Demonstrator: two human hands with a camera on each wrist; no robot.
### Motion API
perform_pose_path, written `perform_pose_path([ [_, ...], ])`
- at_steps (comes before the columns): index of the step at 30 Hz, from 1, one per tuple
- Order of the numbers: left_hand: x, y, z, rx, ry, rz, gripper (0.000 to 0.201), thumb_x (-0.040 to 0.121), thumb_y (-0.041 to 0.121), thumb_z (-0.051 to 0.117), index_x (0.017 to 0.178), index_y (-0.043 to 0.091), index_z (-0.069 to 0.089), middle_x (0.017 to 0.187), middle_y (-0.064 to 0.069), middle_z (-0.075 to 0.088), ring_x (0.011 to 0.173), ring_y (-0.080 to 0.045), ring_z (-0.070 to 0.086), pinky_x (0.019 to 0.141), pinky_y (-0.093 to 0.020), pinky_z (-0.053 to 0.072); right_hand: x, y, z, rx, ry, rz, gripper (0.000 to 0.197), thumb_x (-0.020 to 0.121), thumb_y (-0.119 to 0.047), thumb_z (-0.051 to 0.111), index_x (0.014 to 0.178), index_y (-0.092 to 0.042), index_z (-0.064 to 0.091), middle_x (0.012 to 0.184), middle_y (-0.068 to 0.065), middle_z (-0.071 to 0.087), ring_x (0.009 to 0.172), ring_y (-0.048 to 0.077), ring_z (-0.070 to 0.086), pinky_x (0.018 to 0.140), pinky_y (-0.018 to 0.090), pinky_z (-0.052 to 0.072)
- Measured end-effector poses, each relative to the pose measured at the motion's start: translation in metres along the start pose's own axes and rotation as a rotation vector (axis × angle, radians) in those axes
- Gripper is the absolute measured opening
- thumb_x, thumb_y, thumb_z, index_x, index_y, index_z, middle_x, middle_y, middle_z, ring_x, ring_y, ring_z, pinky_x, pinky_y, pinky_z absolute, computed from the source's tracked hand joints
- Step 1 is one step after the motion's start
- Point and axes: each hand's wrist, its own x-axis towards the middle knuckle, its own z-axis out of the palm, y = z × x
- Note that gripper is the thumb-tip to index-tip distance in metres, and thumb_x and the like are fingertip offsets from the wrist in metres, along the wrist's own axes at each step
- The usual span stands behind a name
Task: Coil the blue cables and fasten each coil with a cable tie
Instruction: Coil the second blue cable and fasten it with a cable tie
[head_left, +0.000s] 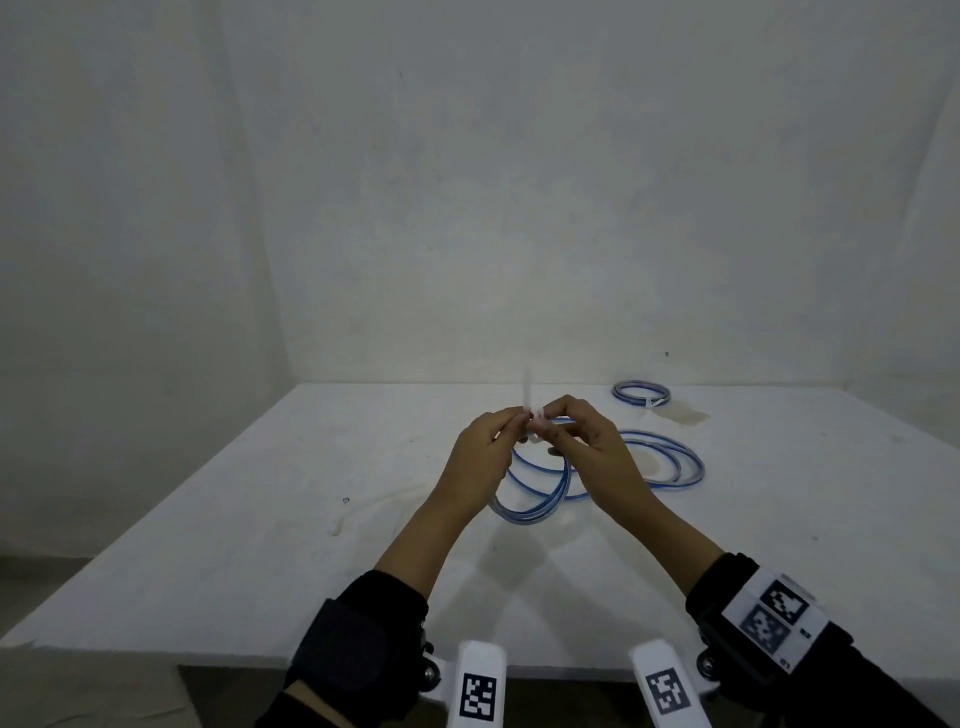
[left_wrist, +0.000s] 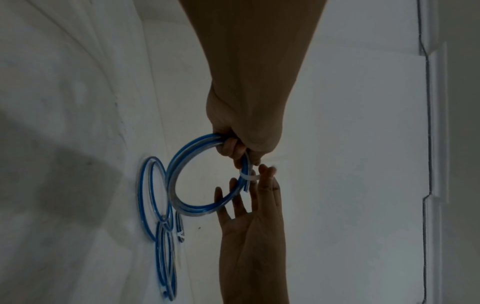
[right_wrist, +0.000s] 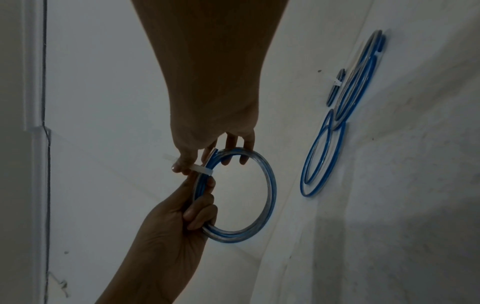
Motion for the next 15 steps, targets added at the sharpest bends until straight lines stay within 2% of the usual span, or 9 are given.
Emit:
perform_pose_path([
  [2,-0.005,0.005,0.003,-0.044,0.045,-0.006,0.022,0.099,0.030,0.044,0.098,0.038,0.064,0.094,0.004,0.065,0.095,-0.037,0.056,0.085,-0.047,0.048,0.000,-0.002,0.001,0.028,0.002,0.011,0.014,0.092,-0.032,0.061,0.095,-0.019,0.067,0.100,0.001,0.067,0.096,0.022,0.066,0.085,0.040,0.056],
  [4,-0.008,0.009,0.004,-0.076,0.067,-0.011,0.020,0.098,0.030,0.046,0.098,0.040,0.063,0.095,0.008,0.064,0.100,-0.039,0.055,0.088,-0.048,0.047,-0.001,-0.003,0.000,0.056,0.006,0.022,0.015,0.093,-0.026,0.060,0.097,-0.013,0.067,0.099,0.004,0.068,0.096,0.024,0.066,0.080,0.036,0.056],
  [5,-0.009,0.010,0.005,-0.099,0.072,-0.012,0.021,0.098,0.029,0.047,0.105,0.038,0.064,0.098,0.005,0.066,0.099,-0.039,0.055,0.088,-0.050,0.046,-0.001,-0.004,-0.001,0.061,0.007,0.025,0.017,0.093,-0.025,0.060,0.098,-0.010,0.066,0.098,0.005,0.068,0.095,0.023,0.066,0.078,0.032,0.056],
  [7,-0.009,0.011,0.005,-0.151,0.090,-0.014,0.031,0.097,0.023,0.049,0.125,0.033,0.059,0.097,-0.001,0.068,0.088,-0.037,0.051,0.087,-0.053,0.043,-0.002,-0.004,-0.002,0.056,0.004,0.035,0.020,0.093,-0.026,0.059,0.099,-0.009,0.065,0.098,0.005,0.068,0.093,0.021,0.066,0.074,0.027,0.054],
  [9,-0.009,0.010,0.005,-0.169,0.124,-0.010,0.040,0.097,0.021,0.051,0.135,0.032,0.051,0.091,-0.002,0.067,0.077,-0.035,0.049,0.087,-0.055,0.043,-0.003,-0.005,-0.003,0.045,-0.003,0.048,0.018,0.093,-0.026,0.059,0.097,-0.010,0.066,0.096,0.000,0.069,0.091,0.016,0.067,0.071,0.024,0.053],
  [10,-0.009,0.009,0.006,-0.172,0.132,0.000,0.041,0.096,0.021,0.051,0.135,0.034,0.050,0.091,-0.002,0.068,0.069,-0.033,0.048,0.085,-0.055,0.044,-0.002,-0.005,-0.003,0.047,0.001,0.054,0.016,0.093,-0.026,0.059,0.096,-0.012,0.066,0.094,-0.003,0.070,0.089,0.013,0.067,0.070,0.023,0.053],
  [12,-0.009,0.007,0.009,-0.171,0.151,0.029,0.036,0.096,0.022,0.052,0.129,0.036,0.055,0.095,-0.004,0.070,0.062,-0.030,0.041,0.072,-0.052,0.047,-0.003,-0.005,-0.002,0.059,0.022,0.050,0.014,0.093,-0.025,0.060,0.094,-0.014,0.069,0.092,-0.005,0.072,0.088,0.009,0.067,0.073,0.022,0.055],
  [13,-0.009,0.006,0.011,-0.170,0.168,0.032,0.033,0.096,0.023,0.053,0.125,0.036,0.057,0.096,-0.003,0.070,0.054,-0.023,0.040,0.067,-0.050,0.047,-0.003,-0.004,-0.001,0.051,0.045,0.029,0.014,0.092,-0.026,0.062,0.094,-0.015,0.071,0.092,-0.004,0.072,0.089,0.010,0.068,0.076,0.022,0.055],
  [15,-0.009,0.003,0.014,-0.176,0.193,0.012,0.029,0.095,0.024,0.054,0.122,0.034,0.060,0.097,-0.001,0.068,0.051,-0.010,0.044,0.075,-0.054,0.048,-0.004,-0.004,0.000,-0.006,0.127,-0.033,0.015,0.089,-0.026,0.066,0.095,-0.015,0.075,0.091,-0.002,0.073,0.088,0.010,0.069,0.078,0.019,0.054],
])
